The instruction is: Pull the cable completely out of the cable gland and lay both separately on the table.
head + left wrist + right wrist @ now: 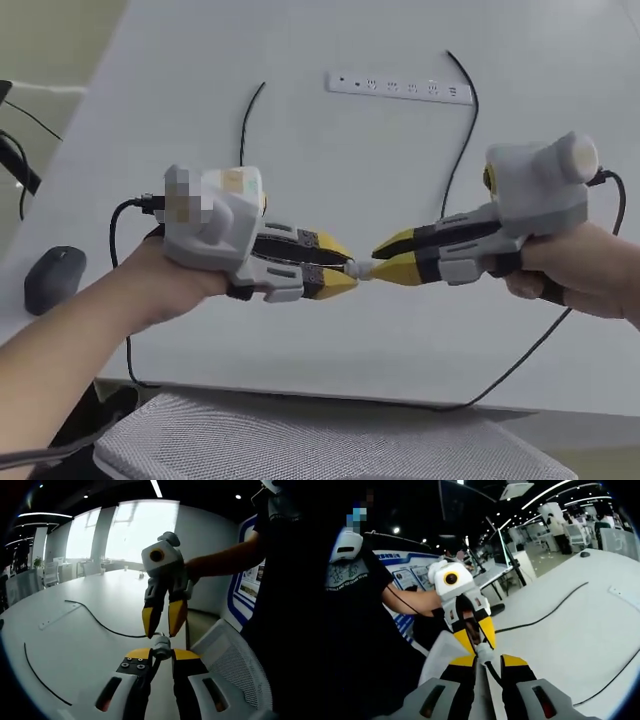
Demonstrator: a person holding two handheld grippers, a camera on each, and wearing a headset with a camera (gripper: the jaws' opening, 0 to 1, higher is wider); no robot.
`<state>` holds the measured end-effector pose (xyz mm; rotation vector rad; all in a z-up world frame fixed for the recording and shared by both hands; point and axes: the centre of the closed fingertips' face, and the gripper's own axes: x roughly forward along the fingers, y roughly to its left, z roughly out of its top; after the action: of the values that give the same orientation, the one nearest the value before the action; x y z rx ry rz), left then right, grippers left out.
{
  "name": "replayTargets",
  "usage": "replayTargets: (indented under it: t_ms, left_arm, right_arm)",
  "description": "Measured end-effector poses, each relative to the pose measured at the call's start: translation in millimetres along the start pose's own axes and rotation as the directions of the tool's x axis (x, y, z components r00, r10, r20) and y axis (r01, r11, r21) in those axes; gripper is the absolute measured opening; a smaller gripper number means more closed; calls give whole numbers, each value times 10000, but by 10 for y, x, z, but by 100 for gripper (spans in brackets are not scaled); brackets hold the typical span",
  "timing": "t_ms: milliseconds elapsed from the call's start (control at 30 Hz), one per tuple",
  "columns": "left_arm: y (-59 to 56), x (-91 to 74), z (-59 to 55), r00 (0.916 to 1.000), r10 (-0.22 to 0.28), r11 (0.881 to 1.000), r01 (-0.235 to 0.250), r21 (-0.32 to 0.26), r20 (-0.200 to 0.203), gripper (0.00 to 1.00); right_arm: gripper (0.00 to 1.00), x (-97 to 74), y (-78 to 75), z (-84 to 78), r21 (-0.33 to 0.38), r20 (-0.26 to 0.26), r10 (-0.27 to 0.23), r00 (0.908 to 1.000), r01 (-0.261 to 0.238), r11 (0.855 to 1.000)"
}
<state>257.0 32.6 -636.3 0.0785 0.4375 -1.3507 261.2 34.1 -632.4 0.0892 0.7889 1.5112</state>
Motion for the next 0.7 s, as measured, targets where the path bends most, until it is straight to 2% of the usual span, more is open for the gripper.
replayTargets:
  t_ms: [100, 133, 400, 433, 533, 633, 700]
  left_arm:
    - [-1, 10, 14, 10000, -3, 10000, 3, 97, -1, 15]
    - [3, 14, 20, 10000, 15, 9999, -15, 109, -2, 15]
    - [-14, 43, 54, 10000, -82, 10000, 83, 56, -15, 15]
    - [-11, 50, 48, 9999, -81, 10000, 81, 18, -63, 15]
    - [1, 54, 38, 9999, -85, 9997, 83, -210, -83, 15]
    - [-1, 60, 29, 9999, -111, 9997, 108, -238, -121, 15]
    - [8, 61, 28, 9999, -85, 9996, 83, -266, -101, 15]
  right_arm:
    - [14, 16, 15, -6, 113, -7, 181, 9998, -180, 9998]
    - [13, 24, 54, -9, 245, -22, 450, 9990, -449, 9987]
    - [9, 53, 70, -55, 148, -273, 668, 9974, -664, 9977]
    - [9, 54, 65, -61, -112, -322, 572, 9978, -576, 9983]
    - [9, 51, 56, -66, -283, -331, 476, 9983, -486, 9984]
    - [8, 47, 66, -79, -910, -472, 333, 9983, -375, 9951]
    - [8, 43, 55, -65, -1474, -490, 50, 9988, -122, 9890]
